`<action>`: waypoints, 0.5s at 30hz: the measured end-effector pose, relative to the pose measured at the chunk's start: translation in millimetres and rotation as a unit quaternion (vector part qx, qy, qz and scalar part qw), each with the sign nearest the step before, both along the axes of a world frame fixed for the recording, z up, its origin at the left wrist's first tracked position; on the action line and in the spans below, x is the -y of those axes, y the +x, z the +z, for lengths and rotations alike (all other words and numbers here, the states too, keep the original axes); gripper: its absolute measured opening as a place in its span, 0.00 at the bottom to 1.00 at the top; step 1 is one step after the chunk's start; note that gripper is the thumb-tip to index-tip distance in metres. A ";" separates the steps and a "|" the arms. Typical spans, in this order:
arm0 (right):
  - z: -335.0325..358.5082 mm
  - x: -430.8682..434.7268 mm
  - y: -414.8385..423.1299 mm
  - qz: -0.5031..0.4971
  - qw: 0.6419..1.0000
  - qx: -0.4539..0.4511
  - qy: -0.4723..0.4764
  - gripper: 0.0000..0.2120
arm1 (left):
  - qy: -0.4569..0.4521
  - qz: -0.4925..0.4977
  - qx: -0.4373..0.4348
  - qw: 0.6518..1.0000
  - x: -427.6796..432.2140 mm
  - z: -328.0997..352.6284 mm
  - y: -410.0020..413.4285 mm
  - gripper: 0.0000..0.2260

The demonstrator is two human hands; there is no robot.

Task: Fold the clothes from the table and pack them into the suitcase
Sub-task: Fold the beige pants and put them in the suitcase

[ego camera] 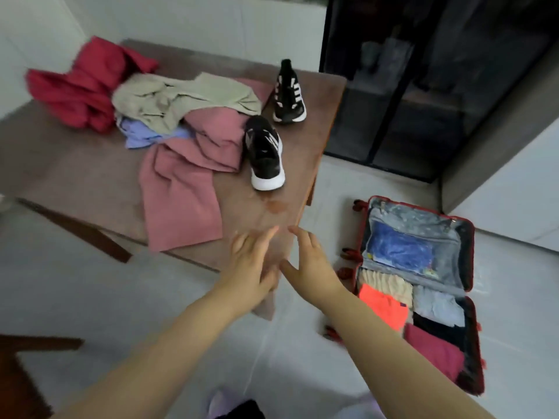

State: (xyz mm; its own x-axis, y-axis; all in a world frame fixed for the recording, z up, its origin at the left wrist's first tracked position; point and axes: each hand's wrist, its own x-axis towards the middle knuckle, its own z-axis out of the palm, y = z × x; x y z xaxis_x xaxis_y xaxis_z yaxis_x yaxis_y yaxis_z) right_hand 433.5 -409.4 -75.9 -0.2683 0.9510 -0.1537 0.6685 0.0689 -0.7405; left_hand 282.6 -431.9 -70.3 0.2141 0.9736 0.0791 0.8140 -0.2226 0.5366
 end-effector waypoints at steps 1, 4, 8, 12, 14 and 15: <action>3.5 1.3 -25.6 -0.001 1.000 -0.006 -0.003 0.29 | 0.017 -0.002 -0.018 1.000 -1.5 4.5 -26.6 0.31; 7.5 7.2 -90.5 0.006 1.000 -0.008 -0.018 0.30 | 0.001 0.037 -0.056 0.998 -7.0 13.3 -96.0 0.28; 10.5 12.4 -140.2 0.010 0.999 0.003 -0.048 0.28 | -0.058 0.066 -0.096 0.992 -12.8 7.8 -152.5 0.30; 12.2 -8.6 -161.9 0.007 0.999 0.021 -0.046 0.29 | -0.085 0.053 -0.126 0.987 -29.6 -1.0 -183.8 0.30; 10.8 -24.6 -171.5 0.014 0.999 0.034 -0.032 0.29 | -0.102 0.048 -0.122 0.986 -42.7 -6.1 -195.6 0.30; 9.8 -33.1 -176.8 0.019 0.999 0.038 -0.027 0.30 | -0.110 0.046 -0.120 0.986 -49.5 -8.6 -201.2 0.31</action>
